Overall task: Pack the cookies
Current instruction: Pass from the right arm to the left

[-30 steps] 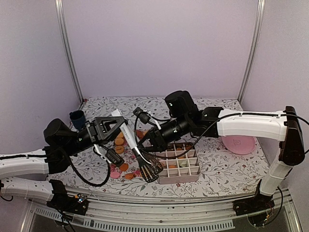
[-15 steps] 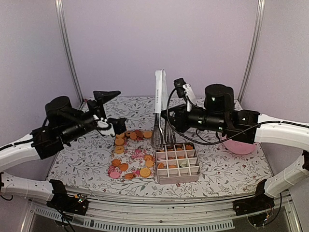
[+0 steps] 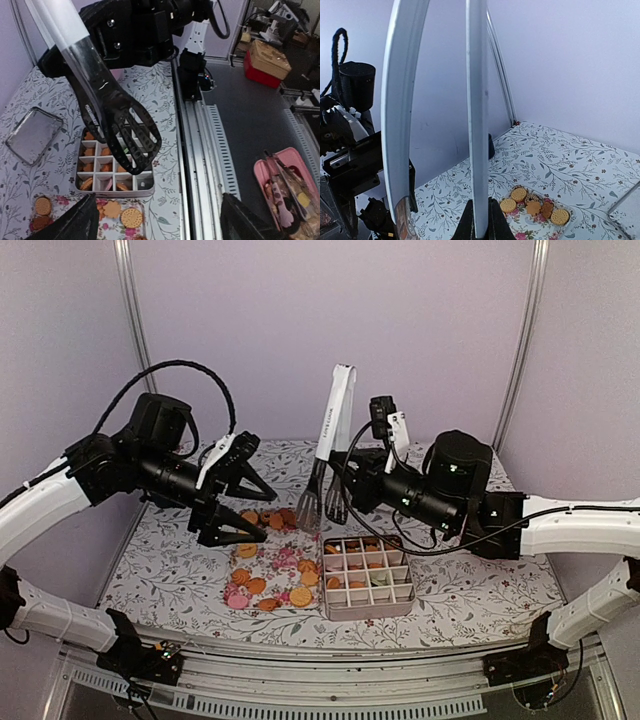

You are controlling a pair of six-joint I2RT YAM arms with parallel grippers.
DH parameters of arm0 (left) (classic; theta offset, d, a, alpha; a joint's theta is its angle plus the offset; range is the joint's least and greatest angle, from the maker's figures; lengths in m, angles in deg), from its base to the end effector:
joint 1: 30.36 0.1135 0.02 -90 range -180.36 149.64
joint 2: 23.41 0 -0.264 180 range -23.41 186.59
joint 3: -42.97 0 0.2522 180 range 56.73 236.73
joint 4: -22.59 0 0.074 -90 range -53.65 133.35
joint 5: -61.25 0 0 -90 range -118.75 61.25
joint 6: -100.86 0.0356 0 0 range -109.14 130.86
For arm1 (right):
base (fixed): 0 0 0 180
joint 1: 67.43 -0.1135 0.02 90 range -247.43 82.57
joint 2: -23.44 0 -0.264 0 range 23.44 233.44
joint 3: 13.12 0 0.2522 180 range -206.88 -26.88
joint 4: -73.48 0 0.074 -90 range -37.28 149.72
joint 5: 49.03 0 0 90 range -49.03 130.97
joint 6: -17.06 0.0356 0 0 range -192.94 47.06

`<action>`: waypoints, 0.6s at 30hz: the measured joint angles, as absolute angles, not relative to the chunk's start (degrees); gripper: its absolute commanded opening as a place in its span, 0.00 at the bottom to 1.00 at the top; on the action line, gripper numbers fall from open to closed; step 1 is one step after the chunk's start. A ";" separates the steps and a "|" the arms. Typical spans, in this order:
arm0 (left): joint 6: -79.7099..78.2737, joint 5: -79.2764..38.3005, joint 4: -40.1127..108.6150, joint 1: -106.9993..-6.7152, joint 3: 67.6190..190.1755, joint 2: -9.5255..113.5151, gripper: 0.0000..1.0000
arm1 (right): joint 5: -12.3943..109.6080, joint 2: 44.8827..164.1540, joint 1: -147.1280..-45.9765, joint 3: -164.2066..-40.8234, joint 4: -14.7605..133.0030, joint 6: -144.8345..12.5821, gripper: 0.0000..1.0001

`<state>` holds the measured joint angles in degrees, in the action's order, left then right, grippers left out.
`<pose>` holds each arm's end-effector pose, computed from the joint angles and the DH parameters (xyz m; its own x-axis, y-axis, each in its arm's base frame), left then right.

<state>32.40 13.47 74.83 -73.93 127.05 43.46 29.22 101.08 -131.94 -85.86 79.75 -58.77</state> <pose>0.1570 -0.1823 0.3733 -0.0531 0.4258 -0.9033 0.9983 0.0011 -0.0581 0.1458 0.2890 0.3524 -0.1849 0.1691 -0.9681 -0.7744 0.5814 0.2495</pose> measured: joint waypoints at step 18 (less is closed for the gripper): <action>20.27 34.23 76.08 -68.73 124.17 42.70 0.39 | 33.20 111.49 -137.09 -93.27 94.55 -65.50 0.00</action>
